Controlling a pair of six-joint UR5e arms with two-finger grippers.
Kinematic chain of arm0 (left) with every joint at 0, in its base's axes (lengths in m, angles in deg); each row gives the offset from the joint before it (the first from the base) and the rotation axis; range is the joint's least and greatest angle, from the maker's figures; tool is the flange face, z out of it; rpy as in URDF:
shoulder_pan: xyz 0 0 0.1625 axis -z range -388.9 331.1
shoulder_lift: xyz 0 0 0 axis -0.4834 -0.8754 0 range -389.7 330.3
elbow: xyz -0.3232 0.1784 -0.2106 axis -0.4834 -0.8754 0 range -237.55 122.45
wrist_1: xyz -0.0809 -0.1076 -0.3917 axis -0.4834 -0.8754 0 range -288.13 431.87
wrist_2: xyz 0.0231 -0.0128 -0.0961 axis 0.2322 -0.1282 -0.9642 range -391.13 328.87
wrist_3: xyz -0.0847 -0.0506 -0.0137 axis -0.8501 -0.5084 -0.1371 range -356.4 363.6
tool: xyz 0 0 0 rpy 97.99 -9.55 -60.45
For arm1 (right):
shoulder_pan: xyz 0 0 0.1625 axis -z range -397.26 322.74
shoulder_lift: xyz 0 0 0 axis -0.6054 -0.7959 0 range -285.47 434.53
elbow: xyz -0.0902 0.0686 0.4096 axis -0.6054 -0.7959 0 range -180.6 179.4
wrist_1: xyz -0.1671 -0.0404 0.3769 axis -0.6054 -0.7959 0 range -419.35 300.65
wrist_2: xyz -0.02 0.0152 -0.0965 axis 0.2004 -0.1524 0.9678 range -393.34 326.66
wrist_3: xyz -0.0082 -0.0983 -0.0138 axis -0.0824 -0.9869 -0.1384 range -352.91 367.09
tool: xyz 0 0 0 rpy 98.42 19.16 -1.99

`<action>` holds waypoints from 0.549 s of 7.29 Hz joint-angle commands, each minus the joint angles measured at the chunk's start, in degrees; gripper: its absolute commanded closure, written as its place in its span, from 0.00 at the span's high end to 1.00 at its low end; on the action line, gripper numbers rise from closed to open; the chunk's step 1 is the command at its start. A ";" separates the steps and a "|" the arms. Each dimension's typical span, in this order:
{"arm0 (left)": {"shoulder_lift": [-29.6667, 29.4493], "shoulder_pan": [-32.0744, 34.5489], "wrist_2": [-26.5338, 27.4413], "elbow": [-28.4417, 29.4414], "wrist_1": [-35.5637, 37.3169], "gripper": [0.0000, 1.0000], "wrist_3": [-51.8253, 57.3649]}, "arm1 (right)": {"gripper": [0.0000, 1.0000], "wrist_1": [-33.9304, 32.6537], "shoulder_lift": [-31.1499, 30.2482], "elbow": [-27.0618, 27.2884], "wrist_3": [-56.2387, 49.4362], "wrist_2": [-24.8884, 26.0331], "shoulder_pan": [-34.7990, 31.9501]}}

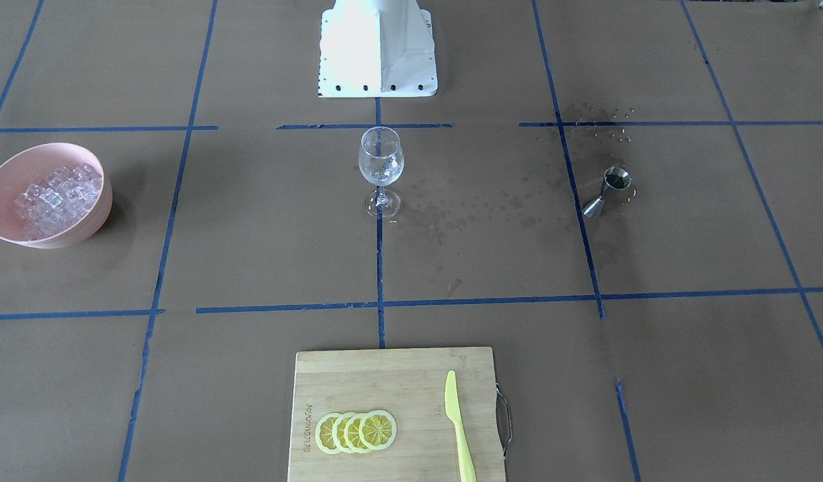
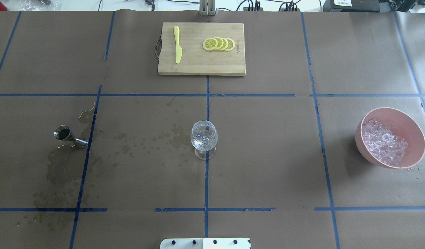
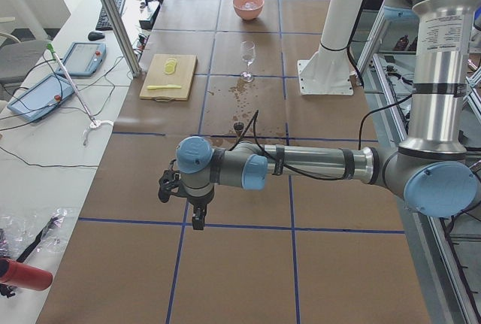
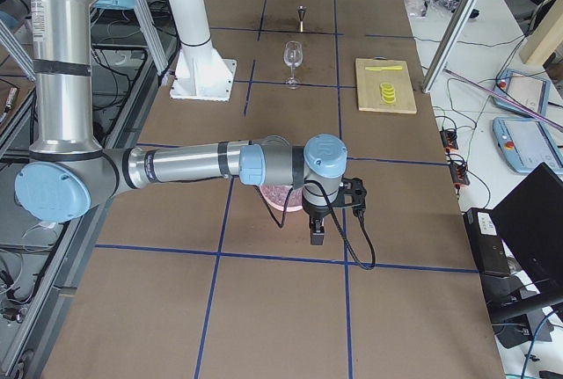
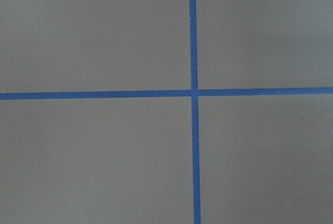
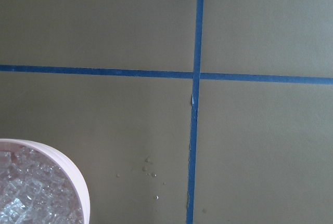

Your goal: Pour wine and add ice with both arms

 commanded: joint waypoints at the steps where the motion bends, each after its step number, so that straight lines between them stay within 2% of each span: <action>1: 0.00 0.00 -0.07 0.00 -0.04 1.00 0.03 | 1.00 0.09 0.27 0.26 0.04 -0.04 0.00; 2: -0.09 0.00 -0.15 -0.61 -0.04 1.00 -0.06 | 1.00 0.00 0.27 0.35 0.04 -0.04 0.00; 3: -0.27 -0.09 -0.24 -3.57 0.05 1.00 -0.15 | 1.00 0.09 0.36 0.52 0.04 -0.04 0.00; 4: -0.27 -2.52 -0.24 -9.69 0.74 1.00 -0.93 | 1.00 0.09 0.44 0.52 0.04 -0.04 0.00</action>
